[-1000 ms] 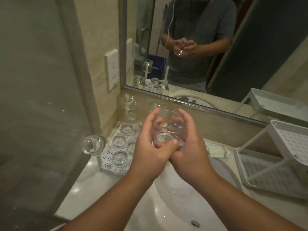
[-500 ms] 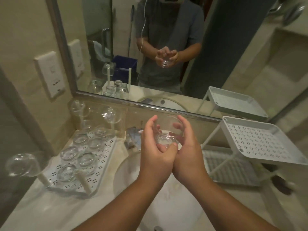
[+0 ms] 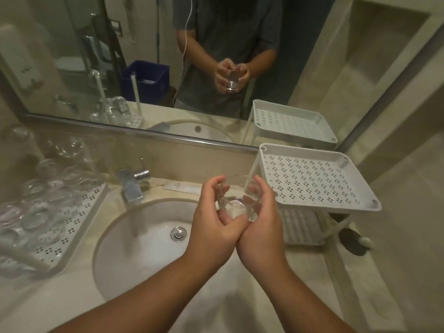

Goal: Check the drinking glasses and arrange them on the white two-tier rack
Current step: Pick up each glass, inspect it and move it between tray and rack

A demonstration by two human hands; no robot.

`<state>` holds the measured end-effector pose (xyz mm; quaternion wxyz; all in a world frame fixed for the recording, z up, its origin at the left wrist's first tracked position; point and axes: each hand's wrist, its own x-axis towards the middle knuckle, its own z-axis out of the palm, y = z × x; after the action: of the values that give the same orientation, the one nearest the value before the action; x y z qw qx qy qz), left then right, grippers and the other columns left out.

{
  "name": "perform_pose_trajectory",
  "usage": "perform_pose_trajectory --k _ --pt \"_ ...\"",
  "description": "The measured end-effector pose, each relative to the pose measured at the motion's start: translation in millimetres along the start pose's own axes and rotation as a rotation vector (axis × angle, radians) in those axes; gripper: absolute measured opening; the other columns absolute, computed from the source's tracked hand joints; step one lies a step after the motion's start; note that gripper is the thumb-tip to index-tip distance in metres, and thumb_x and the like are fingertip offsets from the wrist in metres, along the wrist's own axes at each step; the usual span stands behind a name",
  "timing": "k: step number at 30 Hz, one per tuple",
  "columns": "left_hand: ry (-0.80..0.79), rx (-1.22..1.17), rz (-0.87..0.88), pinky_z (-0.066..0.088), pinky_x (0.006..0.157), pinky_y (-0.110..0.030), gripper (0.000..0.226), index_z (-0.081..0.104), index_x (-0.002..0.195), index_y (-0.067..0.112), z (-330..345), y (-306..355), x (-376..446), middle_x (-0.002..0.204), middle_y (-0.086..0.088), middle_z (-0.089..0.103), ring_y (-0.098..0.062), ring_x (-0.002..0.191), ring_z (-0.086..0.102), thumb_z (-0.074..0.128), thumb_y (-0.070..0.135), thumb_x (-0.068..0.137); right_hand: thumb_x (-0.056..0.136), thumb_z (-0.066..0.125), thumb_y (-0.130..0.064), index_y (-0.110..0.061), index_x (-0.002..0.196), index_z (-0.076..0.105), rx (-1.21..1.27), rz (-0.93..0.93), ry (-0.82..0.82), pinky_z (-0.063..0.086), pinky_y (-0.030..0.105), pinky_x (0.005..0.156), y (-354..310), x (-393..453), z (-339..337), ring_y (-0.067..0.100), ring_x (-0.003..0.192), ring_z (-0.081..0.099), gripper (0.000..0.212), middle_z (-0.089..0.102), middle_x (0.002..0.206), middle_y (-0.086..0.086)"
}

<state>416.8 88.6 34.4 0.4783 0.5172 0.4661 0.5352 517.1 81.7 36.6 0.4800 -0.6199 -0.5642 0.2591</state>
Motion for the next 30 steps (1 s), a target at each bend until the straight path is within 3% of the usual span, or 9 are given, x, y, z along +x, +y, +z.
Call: perform_pose_trajectory --k 3,6,9,14,18,21,23,27,30 --pt "-0.056 0.071 -0.021 0.049 0.101 -0.039 0.069 0.044 0.13 0.036 28 -14 -12 0.127 0.011 0.058 -0.004 0.125 0.053 0.069 0.037 0.066 0.067 0.085 -0.031 -0.045 0.139 0.034 -0.011 0.031 -0.003 0.047 0.019 0.094 31 -7 -26 -0.005 0.118 0.05 0.089 0.048 0.132 -0.02" --pt "-0.114 0.163 -0.04 0.046 0.101 -0.031 0.067 0.044 0.135 0.034 49 -32 -21 0.131 0.011 0.055 -0.005 0.124 0.052 0.066 0.029 0.072 0.068 0.085 -0.017 -0.046 0.137 0.035 -0.002 0.082 -0.007 0.044 0.011 0.09 62 -15 -46 -0.011 0.119 0.047 0.09 0.046 0.13 -0.025" --pt "-0.178 0.212 -0.108 0.041 0.087 -0.009 0.066 0.045 0.135 0.038 65 -50 -26 0.13 0.014 0.052 0.003 0.117 0.052 0.064 0.031 0.072 0.069 0.082 -0.01 -0.038 0.14 0.036 -0.008 0.154 0.006 0.049 0.027 0.097 93 -23 -58 -0.001 0.124 0.048 0.089 0.046 0.135 -0.017" --pt "-0.255 0.259 -0.218 0.05 0.092 -0.025 0.074 0.044 0.143 0.035 86 -75 -32 0.125 0.017 0.046 0.004 0.108 0.054 0.06 0.032 0.07 0.074 0.081 -0.01 -0.032 0.143 0.033 -0.035 0.23 0.007 0.046 0.039 0.103 137 -29 -66 0.01 0.13 0.045 0.087 0.042 0.143 -0.005" --pt "-0.256 0.308 -0.298 0.051 0.088 -0.02 0.078 0.035 0.147 0.038 101 -92 -31 0.125 0.011 0.04 0.002 0.103 0.057 0.059 0.031 0.074 0.077 0.08 -0.019 -0.038 0.138 0.038 -0.093 0.225 -0.024 0.042 0.007 0.089 164 -24 -60 -0.016 0.115 0.043 0.077 0.035 0.142 -0.011" --pt "-0.243 0.337 -0.354 0.051 0.087 -0.02 0.086 0.03 0.151 0.035 112 -101 -25 0.129 0.006 0.037 -0.005 0.105 0.061 0.057 0.041 0.069 0.077 0.069 -0.031 -0.043 0.127 0.048 -0.159 0.253 -0.032 0.053 0.024 0.082 175 -16 -61 -0.003 0.109 0.056 0.056 0.044 0.135 -0.011" --pt "-0.262 0.366 -0.38 0.05 0.086 -0.019 0.089 0.027 0.153 0.034 118 -107 -19 0.13 0.005 0.037 -0.011 0.108 0.062 0.054 0.042 0.069 0.078 0.069 -0.013 -0.038 0.133 0.04 -0.098 0.278 -0.02 0.052 0.026 0.085 184 -9 -58 0.01 0.113 0.057 0.066 0.05 0.132 -0.004" --pt "-0.304 0.435 -0.354 0.04 0.072 -0.005 0.07 0.03 0.136 0.063 122 -119 -4 0.119 0.013 0.044 0.002 0.097 0.057 0.05 0.033 0.076 0.073 0.08 0.0 -0.032 0.134 0.04 -0.045 0.334 -0.036 0.044 0.002 0.071 199 11 -53 -0.004 0.106 0.052 0.08 0.044 0.13 -0.006" --pt "-0.345 0.52 -0.341 0.04 0.068 -0.007 0.071 0.029 0.147 0.044 121 -123 6 0.124 0.009 0.046 0.011 0.09 0.052 0.056 0.029 0.083 0.072 0.082 -0.006 -0.022 0.142 0.038 -0.012 0.344 -0.042 0.049 0.015 0.089 207 24 -49 0.01 0.116 0.051 0.084 0.043 0.137 0.001"
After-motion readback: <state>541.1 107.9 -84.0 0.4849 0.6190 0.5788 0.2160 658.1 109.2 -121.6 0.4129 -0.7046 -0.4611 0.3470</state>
